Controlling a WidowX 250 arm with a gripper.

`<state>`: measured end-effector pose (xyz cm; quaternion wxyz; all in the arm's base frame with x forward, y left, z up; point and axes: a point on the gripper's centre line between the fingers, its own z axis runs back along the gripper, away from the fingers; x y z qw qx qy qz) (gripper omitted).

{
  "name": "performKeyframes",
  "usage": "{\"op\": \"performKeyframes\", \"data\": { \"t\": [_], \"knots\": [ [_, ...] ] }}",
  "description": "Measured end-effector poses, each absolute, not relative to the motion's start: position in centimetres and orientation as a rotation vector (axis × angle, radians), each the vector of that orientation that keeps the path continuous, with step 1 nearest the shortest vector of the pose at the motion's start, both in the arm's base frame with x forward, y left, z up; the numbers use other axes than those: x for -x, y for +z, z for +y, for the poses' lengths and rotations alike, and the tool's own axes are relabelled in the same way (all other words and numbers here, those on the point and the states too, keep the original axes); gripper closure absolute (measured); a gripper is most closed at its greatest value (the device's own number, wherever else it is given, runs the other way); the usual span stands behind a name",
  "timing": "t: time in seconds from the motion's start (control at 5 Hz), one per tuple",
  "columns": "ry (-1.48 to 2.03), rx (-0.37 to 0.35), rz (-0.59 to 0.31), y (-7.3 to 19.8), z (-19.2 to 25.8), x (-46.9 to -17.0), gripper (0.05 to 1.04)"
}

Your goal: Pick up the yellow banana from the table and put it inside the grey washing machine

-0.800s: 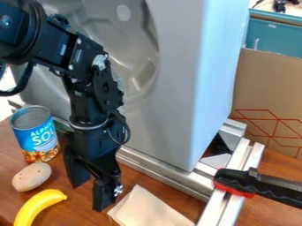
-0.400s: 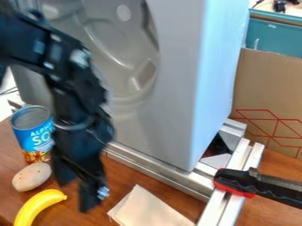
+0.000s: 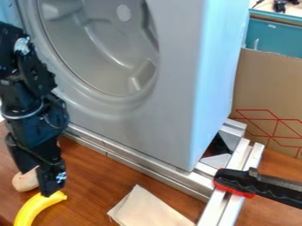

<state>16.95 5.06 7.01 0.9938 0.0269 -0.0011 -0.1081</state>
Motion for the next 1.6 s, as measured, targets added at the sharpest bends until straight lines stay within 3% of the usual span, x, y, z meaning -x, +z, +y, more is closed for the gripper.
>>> {"op": "performKeyframes", "data": {
  "t": [0.4,1.2,1.6],
  "knots": [
    [-0.192,-0.026,0.090,2.9,7.3,-17.2,0.082],
    [-0.088,-0.011,0.187,-0.2,9.7,-16.4,0.082],
    [-0.081,0.007,0.170,-1.7,9.5,-16.6,0.082]
  ]
}}
